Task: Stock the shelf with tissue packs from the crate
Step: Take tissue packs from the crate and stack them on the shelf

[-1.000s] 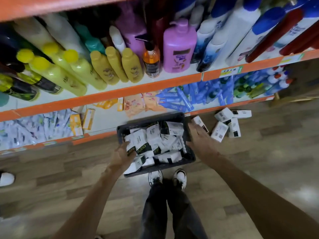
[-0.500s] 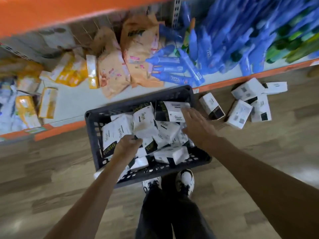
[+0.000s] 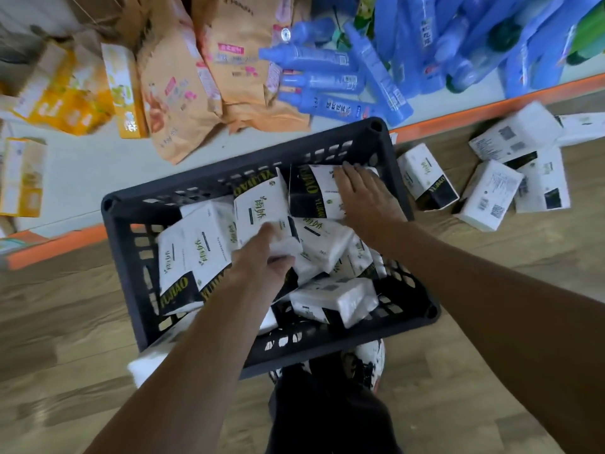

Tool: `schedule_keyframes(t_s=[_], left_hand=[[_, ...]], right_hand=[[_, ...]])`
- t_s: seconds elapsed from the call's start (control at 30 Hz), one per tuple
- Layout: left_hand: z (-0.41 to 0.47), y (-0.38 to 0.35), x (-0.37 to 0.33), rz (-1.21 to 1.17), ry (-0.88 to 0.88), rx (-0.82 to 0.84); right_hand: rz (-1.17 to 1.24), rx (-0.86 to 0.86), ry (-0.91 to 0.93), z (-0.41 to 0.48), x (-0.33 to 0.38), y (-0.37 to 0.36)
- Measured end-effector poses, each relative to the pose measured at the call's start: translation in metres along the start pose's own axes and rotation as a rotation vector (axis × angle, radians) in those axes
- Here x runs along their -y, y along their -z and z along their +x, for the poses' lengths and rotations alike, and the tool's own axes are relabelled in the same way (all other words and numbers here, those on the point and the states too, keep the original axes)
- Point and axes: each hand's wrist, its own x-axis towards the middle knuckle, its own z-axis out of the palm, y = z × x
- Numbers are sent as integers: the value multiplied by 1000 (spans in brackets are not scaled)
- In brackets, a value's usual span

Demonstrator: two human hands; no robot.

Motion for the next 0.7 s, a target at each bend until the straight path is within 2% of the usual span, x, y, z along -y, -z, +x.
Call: schedule_keyframes(t_s=[0.1, 0.33, 0.4, 0.43, 0.5, 0.57, 0.63, 0.7], left_hand=[[-12, -8, -1, -135, 27, -51], [-33, -2, -2, 142, -80, -84], [-46, -1, -1, 423, -218, -242], [-52, 1, 1, 677, -384, -313], [-54, 12, 5, 1156, -759, -316], [-43, 22, 5, 1509, -998, -260], [-29, 24, 1, 1665, -1028, -153], [-19, 18, -4, 1724, -966, -52]], right_hand=[[-21, -2, -6, -1, 1, 1], [-20, 18, 12, -18, 7, 24], [-45, -21, 28, -26, 6, 25], [-57, -29, 34, -30, 6, 23], [-66, -15, 37, -37, 6, 22], [-63, -55, 44, -40, 4, 17], [-48, -99, 52, -40, 2, 10], [-34, -134, 58, -40, 1, 2]])
